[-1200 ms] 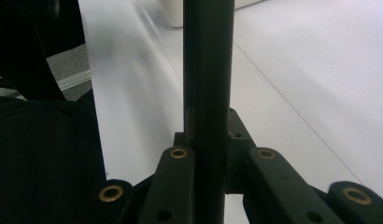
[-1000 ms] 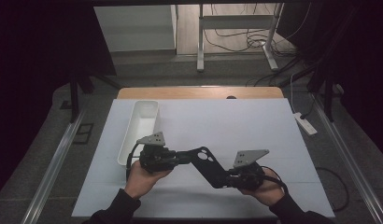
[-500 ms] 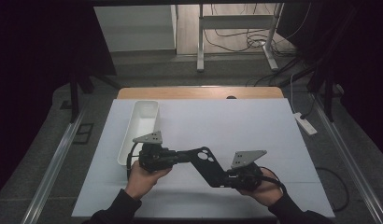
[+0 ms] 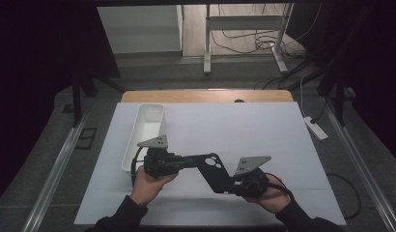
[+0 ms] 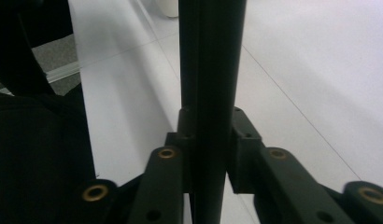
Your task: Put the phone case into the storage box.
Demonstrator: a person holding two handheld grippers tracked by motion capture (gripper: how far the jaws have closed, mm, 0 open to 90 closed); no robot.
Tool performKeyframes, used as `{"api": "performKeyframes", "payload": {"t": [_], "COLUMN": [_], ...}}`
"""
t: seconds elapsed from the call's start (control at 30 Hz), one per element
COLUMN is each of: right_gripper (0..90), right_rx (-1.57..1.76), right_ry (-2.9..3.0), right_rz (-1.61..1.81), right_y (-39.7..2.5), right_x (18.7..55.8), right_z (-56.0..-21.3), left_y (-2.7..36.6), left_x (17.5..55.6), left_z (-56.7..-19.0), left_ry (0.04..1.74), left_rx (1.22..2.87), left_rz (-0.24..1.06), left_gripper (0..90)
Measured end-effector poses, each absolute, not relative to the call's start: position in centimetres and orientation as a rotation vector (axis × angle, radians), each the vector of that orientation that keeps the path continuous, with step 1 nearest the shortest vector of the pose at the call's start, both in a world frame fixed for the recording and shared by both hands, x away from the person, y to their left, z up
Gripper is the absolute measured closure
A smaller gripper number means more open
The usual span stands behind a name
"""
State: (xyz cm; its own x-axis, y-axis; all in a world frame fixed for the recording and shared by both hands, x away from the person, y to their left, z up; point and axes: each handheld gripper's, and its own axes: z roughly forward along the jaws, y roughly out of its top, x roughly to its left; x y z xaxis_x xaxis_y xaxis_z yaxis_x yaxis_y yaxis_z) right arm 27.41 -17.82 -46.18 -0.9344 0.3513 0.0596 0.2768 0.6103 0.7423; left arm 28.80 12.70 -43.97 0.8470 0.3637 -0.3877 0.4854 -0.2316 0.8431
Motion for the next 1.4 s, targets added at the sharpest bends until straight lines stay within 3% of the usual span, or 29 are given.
{"api": "performKeyframes", "payload": {"t": [0.63, 1.13, 1.4], "right_gripper": [38.9, 3.8, 0.0], "right_rx": [0.660, 0.834, 0.905], "right_ry": [2.708, 2.611, 2.584], "right_rz": [1.140, 1.020, 1.004], "right_y": [-18.6, -21.2, -23.0], "right_x": [27.5, 27.1, 26.7], "right_z": [-46.1, -46.0, -45.9], "left_y": [13.2, 14.6, 15.5], "left_x": [28.9, 29.4, 30.0], "left_z": [-42.7, -41.9, -41.4], "left_ry": [0.675, 0.711, 0.725], "left_rx": [1.921, 1.947, 1.957], "left_rz": [-0.004, 0.044, 0.064], "left_gripper": [83.3, 83.3, 83.3]}}
